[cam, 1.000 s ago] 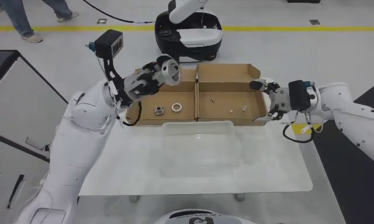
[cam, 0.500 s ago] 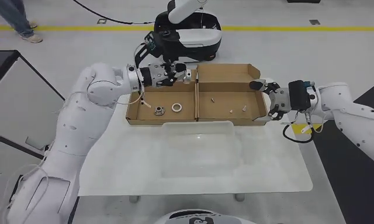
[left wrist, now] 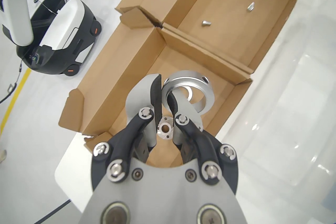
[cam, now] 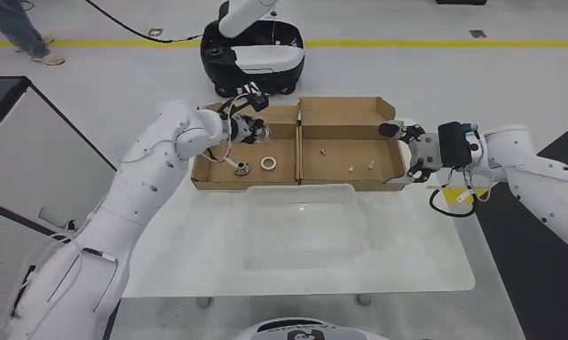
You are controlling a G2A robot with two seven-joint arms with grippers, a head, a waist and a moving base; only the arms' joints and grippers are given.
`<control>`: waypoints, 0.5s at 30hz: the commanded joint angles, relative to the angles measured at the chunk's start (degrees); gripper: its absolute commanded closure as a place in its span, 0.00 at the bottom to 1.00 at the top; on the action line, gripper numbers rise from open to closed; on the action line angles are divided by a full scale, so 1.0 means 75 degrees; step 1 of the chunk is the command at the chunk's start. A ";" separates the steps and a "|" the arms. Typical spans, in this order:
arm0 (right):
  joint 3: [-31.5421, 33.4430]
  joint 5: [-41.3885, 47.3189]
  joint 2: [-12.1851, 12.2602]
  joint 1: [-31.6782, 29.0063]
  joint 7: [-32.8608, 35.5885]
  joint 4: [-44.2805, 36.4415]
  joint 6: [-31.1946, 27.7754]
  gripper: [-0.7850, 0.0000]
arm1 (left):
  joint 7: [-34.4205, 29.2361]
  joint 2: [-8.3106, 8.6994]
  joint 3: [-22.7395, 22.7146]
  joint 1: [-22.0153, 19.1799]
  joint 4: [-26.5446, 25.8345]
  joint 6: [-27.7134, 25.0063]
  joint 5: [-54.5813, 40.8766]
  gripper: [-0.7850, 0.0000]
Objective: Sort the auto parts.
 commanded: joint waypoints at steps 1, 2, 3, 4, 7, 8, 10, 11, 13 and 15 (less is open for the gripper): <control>0.0000 0.0000 0.0000 0.0000 0.0000 0.0001 0.0000 0.00 | -0.0037 -0.0084 0.0278 -0.0207 0.0366 0.0014 0.0309 1.00; 0.0000 0.0000 0.0000 0.0000 0.0000 0.0001 0.0000 0.00 | -0.0043 -0.0132 0.0414 -0.0328 0.0576 0.0004 0.0471 1.00; 0.0000 0.0000 0.0000 0.0000 0.0000 0.0001 0.0000 0.00 | -0.0126 -0.0179 0.0592 -0.0469 0.0796 -0.0018 0.0779 1.00; 0.0000 0.0000 0.0000 0.0000 0.0000 0.0001 0.0000 0.00 | -0.0090 -0.0234 0.0729 -0.0592 0.0998 -0.0047 0.0932 1.00; 0.0000 0.0000 0.0000 0.0000 0.0000 0.0001 0.0000 0.00 | -0.0001 -0.0403 0.1104 -0.0969 0.1678 -0.0111 0.1375 1.00; 0.0000 0.0000 0.0000 0.0000 0.0000 0.0001 0.0000 0.00 | 0.0040 -0.0460 0.1197 -0.1076 0.1942 -0.0080 0.1466 1.00; 0.0000 0.0000 0.0000 0.0000 0.0000 0.0001 0.0000 0.00 | 0.0141 -0.0580 0.1402 -0.1288 0.2341 -0.0101 0.1671 1.00; 0.0000 0.0000 0.0000 0.0000 0.0000 0.0001 0.0000 0.00 | 0.0185 -0.0636 0.1488 -0.1368 0.2581 -0.0124 0.1731 1.00; 0.0000 0.0000 0.0000 0.0000 0.0000 0.0001 0.0000 0.00 | 0.0284 -0.0752 0.1653 -0.1499 0.2997 -0.0195 0.1811 1.00; 0.0000 0.0000 0.0000 0.0000 0.0000 0.0001 0.0000 0.00 | 0.0340 -0.0864 0.1821 -0.1616 0.3368 -0.0253 0.1940 1.00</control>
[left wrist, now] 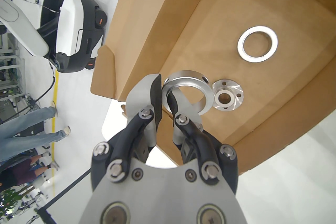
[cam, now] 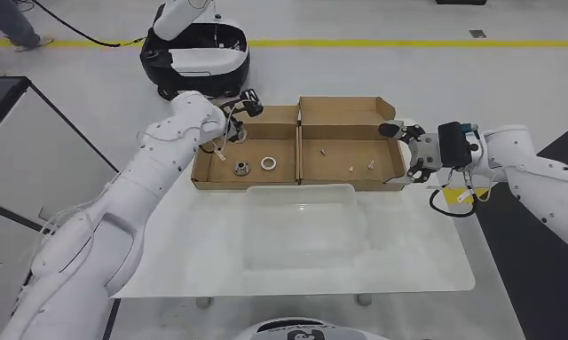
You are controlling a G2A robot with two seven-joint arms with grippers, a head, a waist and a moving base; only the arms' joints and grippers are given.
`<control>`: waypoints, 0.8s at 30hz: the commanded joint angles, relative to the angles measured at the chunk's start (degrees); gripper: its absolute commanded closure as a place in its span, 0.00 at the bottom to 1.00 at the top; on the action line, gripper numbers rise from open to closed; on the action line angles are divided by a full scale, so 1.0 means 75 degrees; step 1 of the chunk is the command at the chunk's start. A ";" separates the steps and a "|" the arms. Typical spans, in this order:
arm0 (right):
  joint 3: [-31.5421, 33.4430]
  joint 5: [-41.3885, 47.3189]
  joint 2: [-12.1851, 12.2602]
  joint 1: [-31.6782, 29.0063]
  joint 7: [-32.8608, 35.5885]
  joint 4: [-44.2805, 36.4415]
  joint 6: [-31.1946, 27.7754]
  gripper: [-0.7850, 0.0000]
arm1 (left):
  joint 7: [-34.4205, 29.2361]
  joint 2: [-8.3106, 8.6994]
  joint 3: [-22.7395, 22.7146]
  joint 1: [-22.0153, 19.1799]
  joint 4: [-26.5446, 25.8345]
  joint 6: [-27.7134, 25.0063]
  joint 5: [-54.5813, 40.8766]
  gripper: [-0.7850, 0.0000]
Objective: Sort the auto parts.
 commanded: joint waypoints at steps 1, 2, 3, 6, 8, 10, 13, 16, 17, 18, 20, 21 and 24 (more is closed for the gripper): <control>0.0000 0.0000 0.0000 0.0000 0.0000 0.0001 0.0000 0.00 | 0.0063 -0.0107 0.0145 -0.0076 0.0404 -0.0053 0.0057 1.00; 0.0000 0.0000 0.0000 0.0000 0.0000 0.0001 0.0000 0.00 | 0.0109 -0.0162 0.0203 -0.0121 0.0566 -0.0054 0.0077 1.00; 0.0000 0.0000 0.0000 0.0000 0.0000 0.0001 0.0000 0.00 | 0.0135 -0.0215 0.0283 -0.0152 0.0729 -0.0086 0.0147 1.00; 0.0000 0.0000 0.0000 0.0000 0.0000 0.0001 0.0000 0.00 | 0.0290 -0.0364 0.0443 -0.0225 0.1191 -0.0130 0.0231 1.00; 0.0000 0.0000 0.0000 0.0000 0.0000 0.0001 0.0000 0.00 | 0.0430 -0.0455 0.0542 -0.0264 0.1486 -0.0141 0.0325 1.00; 0.0000 0.0000 0.0000 0.0000 0.0000 0.0001 0.0000 0.00 | 0.0542 -0.0536 0.0661 -0.0305 0.1730 -0.0139 0.0513 1.00; 0.0000 0.0000 0.0000 0.0000 0.0000 0.0001 0.0000 0.00 | 0.0713 -0.0645 0.0781 -0.0322 0.2158 -0.0129 0.0680 1.00; 0.0000 0.0000 0.0000 0.0000 0.0000 0.0001 0.0000 0.00 | 0.0862 -0.0750 0.0902 -0.0337 0.2473 -0.0142 0.0867 1.00; 0.0000 0.0000 0.0000 0.0000 0.0000 0.0001 0.0000 0.00 | 0.0913 -0.0783 0.0931 -0.0347 0.2568 -0.0138 0.0912 1.00; 0.0000 0.0000 0.0000 0.0000 0.0000 0.0001 0.0000 0.00 | 0.0976 -0.0815 0.0955 -0.0325 0.2665 -0.0157 0.0930 1.00; 0.0000 0.0000 0.0000 0.0000 0.0000 0.0001 0.0000 0.00 | 0.1044 -0.0878 0.1007 -0.0303 0.2818 -0.0191 0.0984 1.00; 0.0000 0.0000 0.0000 0.0000 0.0000 0.0001 0.0000 0.00 | 0.1073 -0.0908 0.1021 -0.0306 0.2880 -0.0205 0.0995 1.00; 0.0000 0.0000 0.0000 0.0000 0.0000 0.0001 0.0000 0.00 | 0.1117 -0.0993 0.1061 -0.0308 0.3051 -0.0232 0.1028 1.00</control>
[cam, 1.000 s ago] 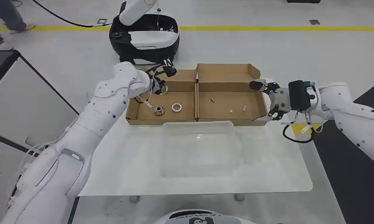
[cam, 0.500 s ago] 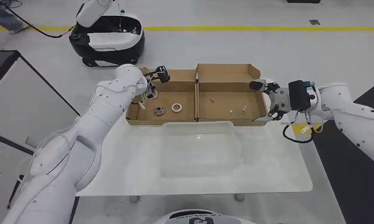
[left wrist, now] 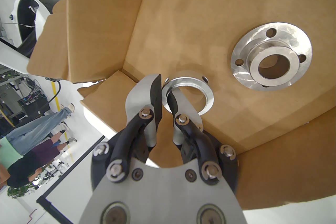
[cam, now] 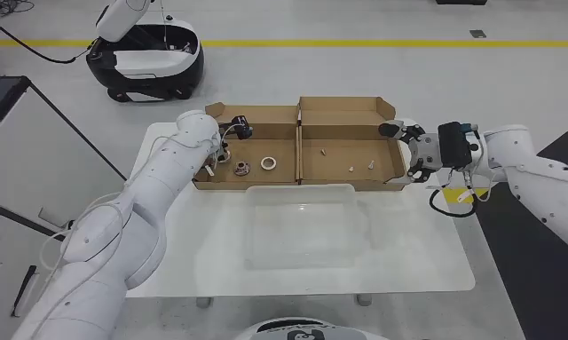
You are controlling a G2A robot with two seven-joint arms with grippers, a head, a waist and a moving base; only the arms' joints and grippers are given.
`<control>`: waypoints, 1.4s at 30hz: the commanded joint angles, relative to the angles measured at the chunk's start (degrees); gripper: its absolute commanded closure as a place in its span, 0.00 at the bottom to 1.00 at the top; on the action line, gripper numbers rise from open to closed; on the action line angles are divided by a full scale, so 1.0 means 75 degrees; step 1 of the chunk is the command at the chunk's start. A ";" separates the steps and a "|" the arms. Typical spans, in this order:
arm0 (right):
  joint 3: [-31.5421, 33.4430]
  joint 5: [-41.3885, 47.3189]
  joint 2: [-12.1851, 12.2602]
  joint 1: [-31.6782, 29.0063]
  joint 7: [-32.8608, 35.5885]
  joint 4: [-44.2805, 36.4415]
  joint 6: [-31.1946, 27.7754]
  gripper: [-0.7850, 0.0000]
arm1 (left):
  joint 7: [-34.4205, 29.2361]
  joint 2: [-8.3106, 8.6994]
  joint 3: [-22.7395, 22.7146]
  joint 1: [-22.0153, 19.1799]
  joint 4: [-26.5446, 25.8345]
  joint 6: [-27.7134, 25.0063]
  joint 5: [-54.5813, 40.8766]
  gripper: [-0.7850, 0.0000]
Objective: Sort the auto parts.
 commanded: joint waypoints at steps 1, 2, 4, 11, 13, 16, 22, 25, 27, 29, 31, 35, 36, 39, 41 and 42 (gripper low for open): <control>0.0000 0.0000 0.0000 0.0000 0.0000 0.0001 0.0000 0.00 | 0.0010 -0.0051 0.0019 -0.0008 0.0098 -0.0034 0.0008 1.00; 0.0000 0.0000 0.0000 0.0000 0.0000 0.0001 0.0000 0.00 | -0.0002 -0.0078 0.0038 -0.0013 0.0136 -0.0058 0.0033 1.00; 0.0000 0.0000 0.0000 0.0000 0.0000 0.0001 0.0000 0.00 | 0.0019 -0.0125 0.0055 -0.0013 0.0232 -0.0067 0.0056 1.00; 0.0000 0.0000 0.0000 0.0000 0.0000 0.0001 0.0000 0.00 | 0.0087 -0.0235 0.0059 -0.0065 0.0597 -0.0138 0.0085 0.25; 0.0000 0.0000 0.0000 0.0000 0.0000 0.0001 0.0000 0.00 | 0.0104 -0.0253 0.0043 -0.0097 0.0681 -0.0142 0.0079 0.00; 0.0000 0.0000 0.0000 0.0000 0.0000 0.0001 0.0000 0.00 | 0.0197 -0.0275 -0.0009 -0.0151 0.0707 -0.0182 0.0008 0.00; 0.0000 0.0000 0.0000 0.0000 0.0000 0.0001 0.0000 0.00 | 0.0451 -0.0282 -0.0182 -0.0340 0.0537 -0.0194 -0.0200 0.00; 0.0000 0.0000 0.0000 0.0000 0.0000 0.0001 0.0000 0.00 | 0.0585 -0.0254 -0.0277 -0.0486 0.0363 -0.0321 -0.0268 0.00; 0.0000 0.0000 0.0000 0.0000 0.0000 0.0001 0.0000 0.00 | 0.0639 -0.0221 -0.0372 -0.0573 0.0220 -0.0446 -0.0373 0.00; 0.0000 0.0000 0.0000 0.0000 0.0000 0.0001 0.0000 0.00 | 0.0697 -0.0168 -0.0515 -0.0650 0.0055 -0.0697 -0.0582 0.00; 0.0000 0.0000 0.0000 0.0000 0.0000 0.0001 0.0000 0.00 | 0.0813 -0.0090 -0.0653 -0.0677 -0.0188 -0.1217 -0.0797 0.00; 0.0000 0.0000 0.0000 0.0000 0.0000 0.0001 0.0000 0.00 | 0.1293 0.0177 -0.1117 -0.0653 -0.0733 -0.2684 -0.1538 0.00; 0.0000 0.0000 0.0000 0.0000 0.0000 0.0001 0.0000 0.00 | 0.1397 0.0263 -0.1260 -0.0626 -0.0903 -0.3012 -0.1753 0.00; 0.0000 0.0000 0.0000 0.0000 0.0000 0.0001 0.0000 0.00 | 0.1535 0.0547 -0.1568 -0.0305 -0.1804 -0.3012 -0.2328 0.00; 0.0000 0.0000 0.0000 0.0000 0.0000 0.0001 0.0000 0.00 | 0.1456 0.0795 -0.1804 -0.0034 -0.2571 -0.3012 -0.2772 0.00; 0.0000 0.0000 0.0000 0.0000 0.0000 0.0001 0.0000 0.00 | 0.1284 0.0935 -0.1921 0.0113 -0.2966 -0.3012 -0.2928 0.00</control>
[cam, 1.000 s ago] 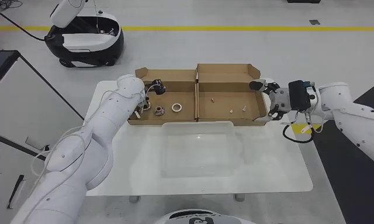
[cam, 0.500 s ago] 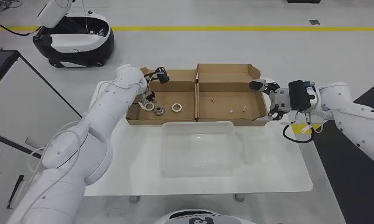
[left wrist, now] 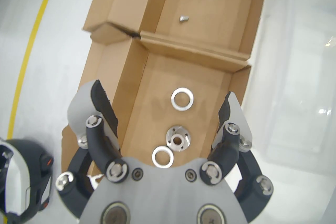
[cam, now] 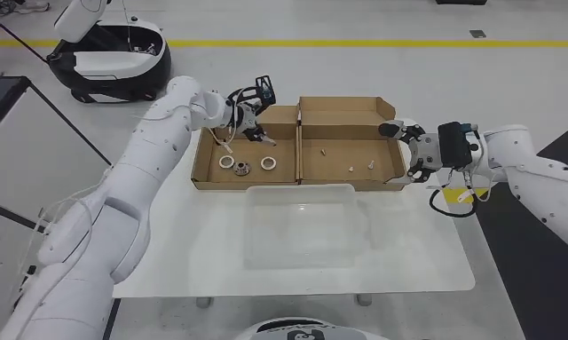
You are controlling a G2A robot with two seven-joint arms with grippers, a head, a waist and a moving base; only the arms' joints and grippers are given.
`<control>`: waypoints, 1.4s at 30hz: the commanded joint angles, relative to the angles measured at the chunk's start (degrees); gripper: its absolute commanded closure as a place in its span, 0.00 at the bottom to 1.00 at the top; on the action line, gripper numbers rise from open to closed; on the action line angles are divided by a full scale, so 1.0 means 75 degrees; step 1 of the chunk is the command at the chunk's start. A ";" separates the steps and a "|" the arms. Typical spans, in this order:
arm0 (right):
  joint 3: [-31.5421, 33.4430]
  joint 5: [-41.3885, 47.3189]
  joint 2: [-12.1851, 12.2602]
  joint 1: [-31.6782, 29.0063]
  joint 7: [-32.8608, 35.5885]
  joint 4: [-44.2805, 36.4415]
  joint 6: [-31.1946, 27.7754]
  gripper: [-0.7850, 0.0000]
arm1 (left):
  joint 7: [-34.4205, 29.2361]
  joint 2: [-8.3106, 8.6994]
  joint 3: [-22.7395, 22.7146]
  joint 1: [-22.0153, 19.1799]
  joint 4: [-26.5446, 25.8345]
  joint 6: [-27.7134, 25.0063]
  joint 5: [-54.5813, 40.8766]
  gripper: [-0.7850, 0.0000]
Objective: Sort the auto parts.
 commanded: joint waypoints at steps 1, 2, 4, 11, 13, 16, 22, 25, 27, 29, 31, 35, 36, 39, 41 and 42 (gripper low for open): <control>0.0000 0.0000 0.0000 0.0000 0.0000 0.0001 0.0000 0.00 | -0.0259 0.0295 -0.0293 0.0344 -0.0954 0.0002 -0.0452 0.00; 0.0000 0.0000 0.0000 0.0000 0.0000 0.0001 0.0000 0.00 | -0.0370 0.0450 -0.0494 0.0564 -0.1360 0.0002 -0.0717 0.00; 0.0000 0.0000 0.0000 0.0000 0.0000 0.0001 0.0000 0.00 | -0.0808 0.0769 -0.0921 0.1017 -0.2272 0.0002 -0.1129 0.00; 0.0000 0.0000 0.0000 0.0000 0.0000 0.0001 0.0000 0.00 | -0.2096 0.1751 -0.2953 0.3150 -0.5351 0.0016 -0.2963 0.00; 0.0000 0.0000 0.0000 0.0000 0.0000 0.0001 0.0000 0.00 | -0.2416 0.1946 -0.3484 0.3698 -0.6086 0.0115 -0.3432 0.00; 0.0000 0.0000 0.0000 0.0000 0.0000 0.0001 0.0000 0.00 | -0.2859 0.2182 -0.4185 0.4348 -0.6996 0.0264 -0.4033 0.00; 0.0000 0.0000 0.0000 0.0000 0.0000 0.0001 0.0000 0.00 | -0.3498 0.2514 -0.5306 0.5225 -0.8087 0.0630 -0.5004 0.00; 0.0000 0.0000 0.0000 0.0000 0.0000 0.0001 0.0000 0.00 | -0.3610 0.2618 -0.5670 0.5500 -0.8406 0.0697 -0.5342 0.00; 0.0000 0.0000 0.0000 0.0000 0.0000 0.0000 0.0000 0.00 | -0.3610 0.2613 -0.5657 0.5486 -0.8393 0.0696 -0.5334 0.00; 0.0000 0.0000 0.0000 0.0000 0.0000 0.0000 0.0000 0.00 | -0.3613 0.2621 -0.5684 0.5509 -0.8416 0.0699 -0.5354 0.00; 0.0000 0.0000 0.0000 0.0000 0.0000 0.0000 0.0000 0.00 | -0.3611 0.2619 -0.5672 0.5502 -0.8408 0.0698 -0.5344 0.00; 0.0000 0.0000 0.0000 0.0000 0.0000 0.0000 0.0000 0.00 | -0.3609 0.2618 -0.5670 0.5500 -0.8406 0.0697 -0.5341 0.00; 0.0000 0.0000 0.0000 0.0000 0.0000 0.0000 0.0000 0.00 | -0.3609 0.2618 -0.5670 0.5500 -0.8406 0.0697 -0.5341 0.00; 0.0000 0.0000 0.0000 0.0000 0.0000 0.0000 0.0000 0.00 | -0.3609 0.2618 -0.5670 0.5500 -0.8406 0.0697 -0.5341 0.00; 0.0000 0.0000 0.0000 0.0000 0.0000 0.0000 0.0000 0.00 | -0.3609 0.2618 -0.5670 0.5500 -0.8406 0.0697 -0.5341 0.00; 0.0000 0.0000 0.0000 0.0000 0.0000 0.0000 0.0000 0.00 | -0.3609 0.2618 -0.5670 0.5500 -0.8406 0.0697 -0.5341 0.00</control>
